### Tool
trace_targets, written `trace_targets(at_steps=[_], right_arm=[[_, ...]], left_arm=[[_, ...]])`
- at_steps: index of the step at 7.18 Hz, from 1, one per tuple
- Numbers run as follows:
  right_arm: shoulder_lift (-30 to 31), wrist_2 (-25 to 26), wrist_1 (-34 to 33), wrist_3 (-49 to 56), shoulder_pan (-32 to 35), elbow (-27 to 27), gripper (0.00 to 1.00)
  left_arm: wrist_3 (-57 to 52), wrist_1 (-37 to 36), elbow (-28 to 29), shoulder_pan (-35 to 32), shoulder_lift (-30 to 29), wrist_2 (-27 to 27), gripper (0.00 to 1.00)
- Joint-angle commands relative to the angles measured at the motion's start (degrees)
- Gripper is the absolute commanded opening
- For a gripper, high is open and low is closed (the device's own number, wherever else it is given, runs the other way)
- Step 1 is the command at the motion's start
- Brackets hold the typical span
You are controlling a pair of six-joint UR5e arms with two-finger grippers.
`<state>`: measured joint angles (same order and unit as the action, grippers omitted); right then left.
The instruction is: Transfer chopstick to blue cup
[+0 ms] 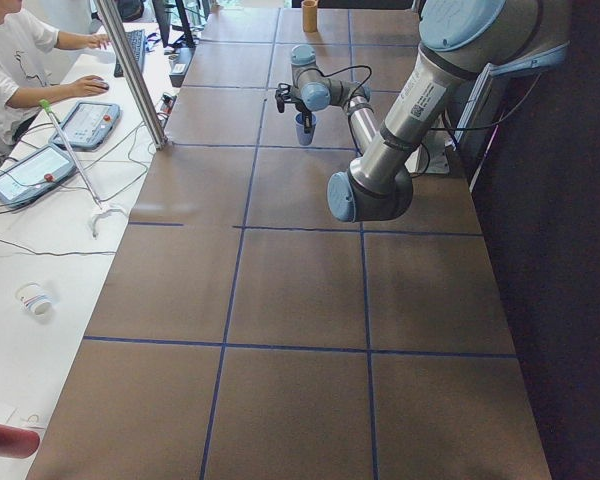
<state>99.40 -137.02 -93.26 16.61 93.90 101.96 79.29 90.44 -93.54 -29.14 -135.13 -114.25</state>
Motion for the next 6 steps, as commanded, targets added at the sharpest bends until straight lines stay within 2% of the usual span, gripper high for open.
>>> trace_targets(at_steps=[1,2,3,4,5,6], right_arm=[[0.01,0.00,0.00,-0.09,-0.03,0.00,1.00],[0.01,0.00,0.00,-0.09,0.05,0.00,1.00],[0.01,0.00,0.00,-0.09,-0.03,0.00,1.00],[0.01,0.00,0.00,0.00,0.05,0.00,1.00],[0.01,0.26,0.00,0.00,-0.03,-0.09,1.00],[-0.08,0.70,0.00,0.00,0.05,-0.18,1.00]], left_arm=[[-0.19,0.00,1.16,0.22,0.04,0.17,0.00],[-0.19,0.08,1.51,0.31,-0.05,0.17,0.00],[-0.27,0.17,1.52,0.31,-0.05,0.08,0.14],[-0.10,0.09,1.52,0.49,0.04,0.16,0.73],[-0.01,0.09,1.26,0.40,0.04,0.17,1.00],[-0.01,0.00,0.12,-0.03,0.13,0.17,1.00]])
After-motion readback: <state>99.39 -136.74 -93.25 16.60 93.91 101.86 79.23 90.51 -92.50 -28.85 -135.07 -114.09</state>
